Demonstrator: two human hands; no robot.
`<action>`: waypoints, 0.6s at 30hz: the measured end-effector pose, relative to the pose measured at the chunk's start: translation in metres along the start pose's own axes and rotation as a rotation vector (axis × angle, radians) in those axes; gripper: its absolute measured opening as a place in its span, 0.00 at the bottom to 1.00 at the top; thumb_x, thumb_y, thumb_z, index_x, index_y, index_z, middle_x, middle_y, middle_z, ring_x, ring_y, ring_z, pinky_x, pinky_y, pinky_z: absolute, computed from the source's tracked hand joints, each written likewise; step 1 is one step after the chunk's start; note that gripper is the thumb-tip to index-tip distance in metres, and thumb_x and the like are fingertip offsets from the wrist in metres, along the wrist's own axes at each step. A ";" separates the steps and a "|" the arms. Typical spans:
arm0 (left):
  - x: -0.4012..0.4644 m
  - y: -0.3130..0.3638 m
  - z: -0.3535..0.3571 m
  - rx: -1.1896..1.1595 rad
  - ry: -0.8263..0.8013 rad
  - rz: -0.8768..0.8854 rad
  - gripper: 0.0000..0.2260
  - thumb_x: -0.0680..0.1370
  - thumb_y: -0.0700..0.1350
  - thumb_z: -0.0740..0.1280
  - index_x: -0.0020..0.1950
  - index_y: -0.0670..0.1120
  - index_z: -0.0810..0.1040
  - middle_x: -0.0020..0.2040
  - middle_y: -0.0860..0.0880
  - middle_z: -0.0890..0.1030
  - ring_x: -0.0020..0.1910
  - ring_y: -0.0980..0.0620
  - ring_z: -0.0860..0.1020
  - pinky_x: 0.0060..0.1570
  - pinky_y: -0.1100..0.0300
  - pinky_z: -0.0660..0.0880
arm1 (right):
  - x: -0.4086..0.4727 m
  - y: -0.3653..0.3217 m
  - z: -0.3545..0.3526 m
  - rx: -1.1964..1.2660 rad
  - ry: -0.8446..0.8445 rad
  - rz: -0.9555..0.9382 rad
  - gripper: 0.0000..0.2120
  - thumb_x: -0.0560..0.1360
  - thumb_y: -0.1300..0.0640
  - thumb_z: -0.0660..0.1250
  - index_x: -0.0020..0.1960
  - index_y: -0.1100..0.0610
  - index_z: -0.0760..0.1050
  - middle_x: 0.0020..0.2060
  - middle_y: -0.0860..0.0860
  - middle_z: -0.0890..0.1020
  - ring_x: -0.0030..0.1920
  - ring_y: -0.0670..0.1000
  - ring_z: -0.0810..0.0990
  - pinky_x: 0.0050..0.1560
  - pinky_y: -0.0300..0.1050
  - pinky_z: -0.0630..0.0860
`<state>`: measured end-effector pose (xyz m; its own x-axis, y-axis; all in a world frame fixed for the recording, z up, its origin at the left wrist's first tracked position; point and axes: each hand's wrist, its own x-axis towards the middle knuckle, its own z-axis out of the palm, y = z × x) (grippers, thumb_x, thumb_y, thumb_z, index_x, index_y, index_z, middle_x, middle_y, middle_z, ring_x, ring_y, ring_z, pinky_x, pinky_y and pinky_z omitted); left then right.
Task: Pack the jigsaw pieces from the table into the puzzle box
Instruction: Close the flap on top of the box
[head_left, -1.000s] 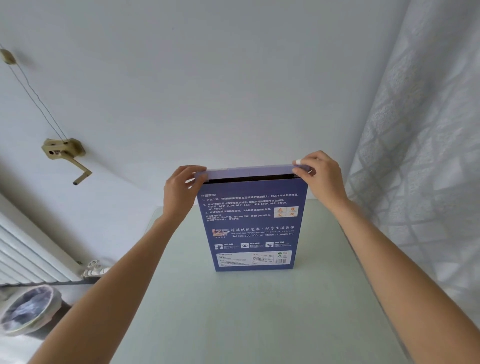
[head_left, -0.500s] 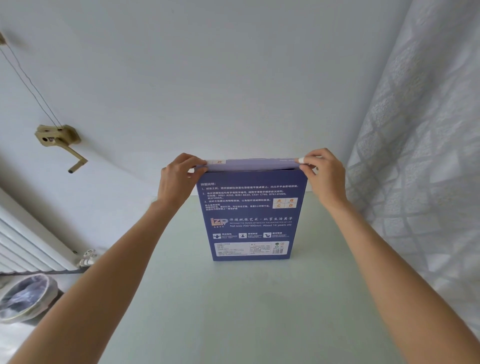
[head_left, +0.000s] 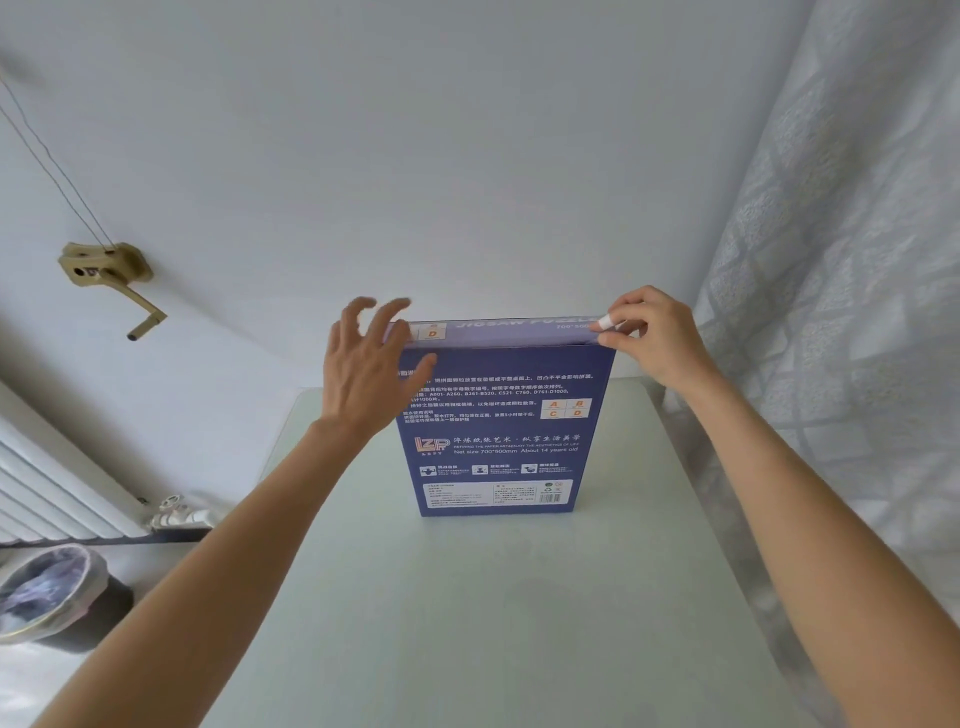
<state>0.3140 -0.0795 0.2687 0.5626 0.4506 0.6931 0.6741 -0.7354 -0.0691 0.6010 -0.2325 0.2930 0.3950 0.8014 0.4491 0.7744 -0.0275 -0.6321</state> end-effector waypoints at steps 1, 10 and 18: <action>0.005 0.008 -0.001 -0.014 -0.067 0.058 0.17 0.74 0.58 0.59 0.53 0.48 0.77 0.67 0.51 0.72 0.68 0.44 0.64 0.62 0.47 0.67 | 0.001 0.000 -0.004 0.035 -0.043 0.028 0.08 0.67 0.65 0.74 0.44 0.57 0.82 0.47 0.51 0.77 0.32 0.40 0.75 0.38 0.27 0.67; 0.026 0.048 0.018 -0.105 -0.448 0.279 0.24 0.80 0.57 0.53 0.75 0.60 0.49 0.76 0.57 0.56 0.75 0.48 0.55 0.71 0.45 0.53 | 0.000 -0.005 -0.025 0.204 -0.269 0.147 0.12 0.65 0.63 0.76 0.40 0.47 0.81 0.45 0.45 0.76 0.37 0.49 0.75 0.48 0.40 0.70; 0.025 0.048 0.019 -0.140 -0.451 0.262 0.21 0.81 0.55 0.52 0.74 0.62 0.53 0.75 0.58 0.58 0.74 0.49 0.56 0.71 0.46 0.54 | -0.005 -0.009 -0.016 0.004 -0.240 0.161 0.05 0.69 0.55 0.74 0.43 0.54 0.79 0.55 0.48 0.72 0.50 0.46 0.73 0.50 0.36 0.66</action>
<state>0.3690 -0.0942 0.2692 0.8738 0.3932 0.2860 0.4309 -0.8988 -0.0808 0.6003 -0.2457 0.3071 0.3843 0.9054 0.1805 0.7091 -0.1643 -0.6857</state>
